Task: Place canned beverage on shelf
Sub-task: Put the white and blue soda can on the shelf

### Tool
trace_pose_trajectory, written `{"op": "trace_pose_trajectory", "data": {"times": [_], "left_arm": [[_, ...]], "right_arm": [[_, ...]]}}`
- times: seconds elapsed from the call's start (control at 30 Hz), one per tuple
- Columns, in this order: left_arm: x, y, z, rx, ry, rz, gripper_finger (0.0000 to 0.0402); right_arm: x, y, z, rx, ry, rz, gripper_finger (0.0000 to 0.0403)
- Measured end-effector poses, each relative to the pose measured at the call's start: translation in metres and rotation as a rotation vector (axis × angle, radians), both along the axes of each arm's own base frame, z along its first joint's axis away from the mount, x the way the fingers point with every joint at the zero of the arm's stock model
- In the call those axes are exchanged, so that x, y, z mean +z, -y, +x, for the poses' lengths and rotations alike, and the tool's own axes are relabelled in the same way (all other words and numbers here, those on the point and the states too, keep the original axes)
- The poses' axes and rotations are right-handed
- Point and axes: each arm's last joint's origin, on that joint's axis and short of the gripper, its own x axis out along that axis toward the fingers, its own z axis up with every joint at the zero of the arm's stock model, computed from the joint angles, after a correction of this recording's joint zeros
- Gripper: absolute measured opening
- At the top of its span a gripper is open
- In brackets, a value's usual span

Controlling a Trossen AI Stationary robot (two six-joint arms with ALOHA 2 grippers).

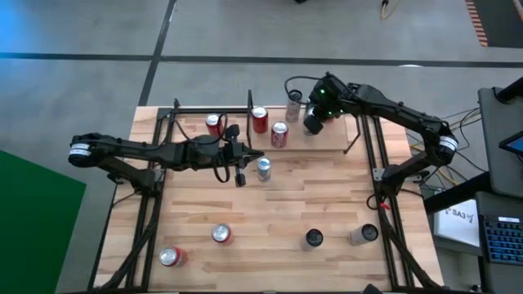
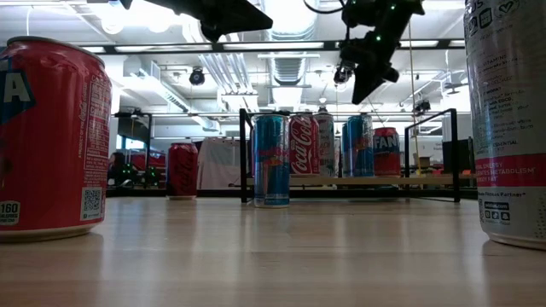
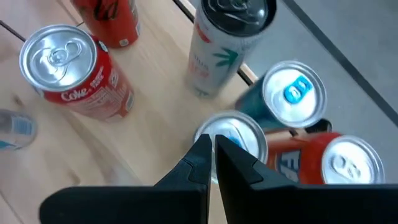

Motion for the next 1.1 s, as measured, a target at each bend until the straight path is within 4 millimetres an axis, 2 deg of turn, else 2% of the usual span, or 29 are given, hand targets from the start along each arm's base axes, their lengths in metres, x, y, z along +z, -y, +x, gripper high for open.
{"op": "trace_pose_trajectory", "data": {"times": [0.33, 0.8, 1.1], "left_arm": [[0.000, 0.000, 0.000, 0.000, 0.000, 0.000, 0.0000], [0.000, 0.000, 0.000, 0.001, 0.001, 0.000, 0.0000], [0.000, 0.000, 0.000, 0.001, 0.000, 0.000, 0.0000]], "right_arm": [[-0.015, 0.008, 0.010, 0.002, -0.053, 0.000, 0.0012], [-0.021, 0.007, 0.006, -0.022, -0.126, 0.000, 0.0012], [-0.021, 0.007, 0.006, 0.043, -0.162, -0.027, 0.0012]]}}
